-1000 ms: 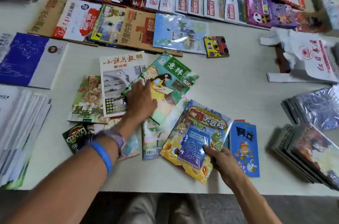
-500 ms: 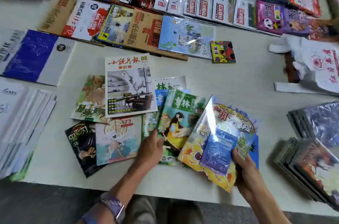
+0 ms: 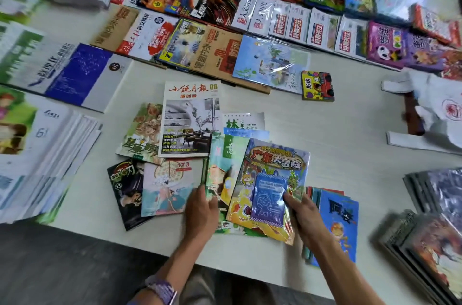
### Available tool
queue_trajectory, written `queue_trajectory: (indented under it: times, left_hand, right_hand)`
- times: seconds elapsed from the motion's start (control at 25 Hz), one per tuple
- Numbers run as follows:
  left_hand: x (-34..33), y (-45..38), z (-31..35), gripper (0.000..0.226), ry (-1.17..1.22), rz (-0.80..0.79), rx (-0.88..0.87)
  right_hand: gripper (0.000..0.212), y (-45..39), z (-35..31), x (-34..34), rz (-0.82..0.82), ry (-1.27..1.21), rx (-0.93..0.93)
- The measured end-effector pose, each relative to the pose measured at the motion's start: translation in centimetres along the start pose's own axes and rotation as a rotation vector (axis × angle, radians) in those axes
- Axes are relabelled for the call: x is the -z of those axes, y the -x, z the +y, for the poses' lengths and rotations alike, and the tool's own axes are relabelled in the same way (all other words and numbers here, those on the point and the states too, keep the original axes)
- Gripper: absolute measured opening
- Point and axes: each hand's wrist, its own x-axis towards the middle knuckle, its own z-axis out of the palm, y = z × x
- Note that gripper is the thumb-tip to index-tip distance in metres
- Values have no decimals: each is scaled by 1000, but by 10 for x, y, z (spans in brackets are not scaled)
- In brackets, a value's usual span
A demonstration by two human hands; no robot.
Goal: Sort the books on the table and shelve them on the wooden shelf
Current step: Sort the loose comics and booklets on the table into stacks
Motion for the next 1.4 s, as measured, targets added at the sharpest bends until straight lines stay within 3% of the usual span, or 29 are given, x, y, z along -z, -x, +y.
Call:
queue_trajectory:
  times: [0.08,0.24,0.44,0.68,0.88,1.04,1.12,1.28,1.4]
  left_hand:
    - [4,-9,3,49,-65,82,-23]
    - [4,-17,9,69,-5,-31,67]
    - [10,-31,12,41,504,-147,267]
    - [-12,-17,4,47,629,-354,217]
    - [7,-7,3,71,690,-616,91]
    - [9,14,-4,70,799,-706,102]
    - [10,19,-1,67,815,-707,131]
    - [4,17,32,67,834,-630,237]
    - [-1,14,59,58,863,-657,257]
  right_hand:
    - [20,-4,-4,-14,-35,-55,-11]
    - [21,-5,-8,-37,-82,-106,-31]
    - [38,-12,-15,-44,20,-100,7]
    - [39,-11,-25,-13,-15,42,-78]
    - [63,7,-13,20,-107,187,-135]
    - [65,23,0,13,-149,-147,-264]
    - [60,28,-6,9,-138,-184,-245]
    - [48,20,-45,9,-101,30,-166]
    - [46,13,-81,18,1,154,-26]
